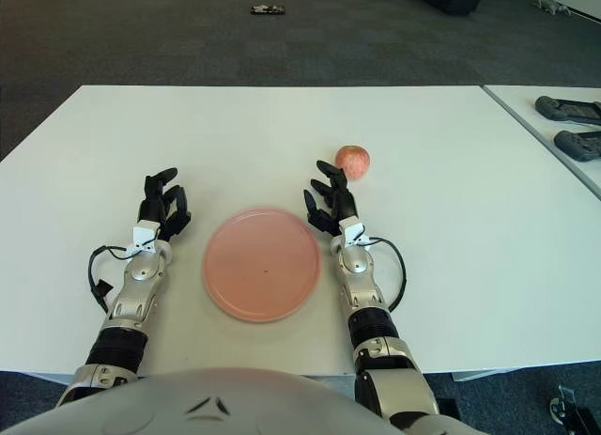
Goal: Put the apple into the plate.
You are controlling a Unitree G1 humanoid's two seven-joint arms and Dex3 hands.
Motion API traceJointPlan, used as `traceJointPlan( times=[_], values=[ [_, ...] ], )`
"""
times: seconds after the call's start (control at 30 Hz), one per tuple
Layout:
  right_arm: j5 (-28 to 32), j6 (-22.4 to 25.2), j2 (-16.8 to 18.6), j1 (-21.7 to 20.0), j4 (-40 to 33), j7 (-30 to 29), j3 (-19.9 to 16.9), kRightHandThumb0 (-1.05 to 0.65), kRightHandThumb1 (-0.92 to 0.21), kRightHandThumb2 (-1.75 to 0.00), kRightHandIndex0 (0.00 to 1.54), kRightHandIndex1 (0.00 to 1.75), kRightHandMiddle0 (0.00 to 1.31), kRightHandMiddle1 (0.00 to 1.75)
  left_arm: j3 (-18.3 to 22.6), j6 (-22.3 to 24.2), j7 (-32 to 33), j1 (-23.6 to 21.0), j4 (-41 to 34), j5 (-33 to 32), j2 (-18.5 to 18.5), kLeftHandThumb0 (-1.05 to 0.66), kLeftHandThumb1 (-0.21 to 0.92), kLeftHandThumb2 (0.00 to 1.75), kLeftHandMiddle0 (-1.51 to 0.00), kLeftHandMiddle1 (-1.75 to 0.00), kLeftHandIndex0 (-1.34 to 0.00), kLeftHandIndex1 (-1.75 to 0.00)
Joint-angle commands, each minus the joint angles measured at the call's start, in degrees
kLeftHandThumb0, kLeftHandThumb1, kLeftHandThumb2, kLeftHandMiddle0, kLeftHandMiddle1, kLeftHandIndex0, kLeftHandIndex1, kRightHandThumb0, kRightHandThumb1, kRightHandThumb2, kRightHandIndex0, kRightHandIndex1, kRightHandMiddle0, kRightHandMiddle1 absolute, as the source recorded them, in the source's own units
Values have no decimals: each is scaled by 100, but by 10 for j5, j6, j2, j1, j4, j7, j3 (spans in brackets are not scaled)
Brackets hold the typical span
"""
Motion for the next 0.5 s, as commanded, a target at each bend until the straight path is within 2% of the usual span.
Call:
traceJointPlan(
  times=[0.0, 0.47],
  values=[
    [3, 13, -2, 21, 27, 5, -1, -56, -83, -65, 15, 41, 0, 73, 1, 7, -3, 6, 1, -2, 0, -83, 92, 71, -27, -65, 0, -95],
    [2, 1, -3, 18, 40, 4, -3, -56, -83, -62, 17, 42, 0, 74, 3, 13, -2, 6, -2, -3, -2, -82, 92, 70, -27, -64, 0, -94]
  ],
)
